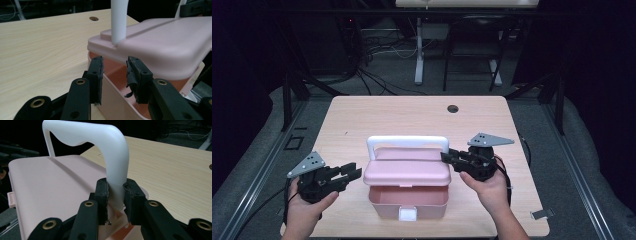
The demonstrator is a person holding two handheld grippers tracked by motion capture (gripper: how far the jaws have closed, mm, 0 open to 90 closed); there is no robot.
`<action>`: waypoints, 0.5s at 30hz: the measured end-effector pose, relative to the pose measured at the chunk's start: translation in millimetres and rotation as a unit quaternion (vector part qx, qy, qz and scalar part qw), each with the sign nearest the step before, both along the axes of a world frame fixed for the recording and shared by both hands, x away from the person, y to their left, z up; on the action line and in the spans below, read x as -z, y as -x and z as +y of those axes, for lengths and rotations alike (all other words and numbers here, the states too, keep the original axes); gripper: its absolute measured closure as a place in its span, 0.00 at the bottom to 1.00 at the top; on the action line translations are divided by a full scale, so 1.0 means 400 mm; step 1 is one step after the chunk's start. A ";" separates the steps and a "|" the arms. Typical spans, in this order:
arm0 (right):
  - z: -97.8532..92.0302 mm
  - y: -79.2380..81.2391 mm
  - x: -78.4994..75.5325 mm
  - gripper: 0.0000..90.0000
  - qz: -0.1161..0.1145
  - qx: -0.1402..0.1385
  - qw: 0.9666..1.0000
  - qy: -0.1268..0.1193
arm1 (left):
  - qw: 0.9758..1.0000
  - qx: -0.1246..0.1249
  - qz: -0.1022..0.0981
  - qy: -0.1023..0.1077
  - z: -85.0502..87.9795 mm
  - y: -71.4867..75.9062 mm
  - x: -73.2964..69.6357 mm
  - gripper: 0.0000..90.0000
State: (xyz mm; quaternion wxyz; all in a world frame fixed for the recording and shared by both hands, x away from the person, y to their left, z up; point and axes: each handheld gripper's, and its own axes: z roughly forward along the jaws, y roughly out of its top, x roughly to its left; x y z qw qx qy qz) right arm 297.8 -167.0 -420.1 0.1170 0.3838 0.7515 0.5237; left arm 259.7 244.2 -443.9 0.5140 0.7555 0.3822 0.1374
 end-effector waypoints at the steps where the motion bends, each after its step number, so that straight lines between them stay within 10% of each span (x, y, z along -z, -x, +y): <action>1: 0.000 0.000 0.000 0.82 0.000 0.000 1.000 0.001 | 1.000 0.001 0.001 -0.004 -0.001 0.003 0.004 0.73; 15: 0.000 0.000 -0.001 0.82 0.000 0.001 1.000 0.002 | 1.000 0.014 0.008 -0.019 -0.030 0.023 0.042 0.71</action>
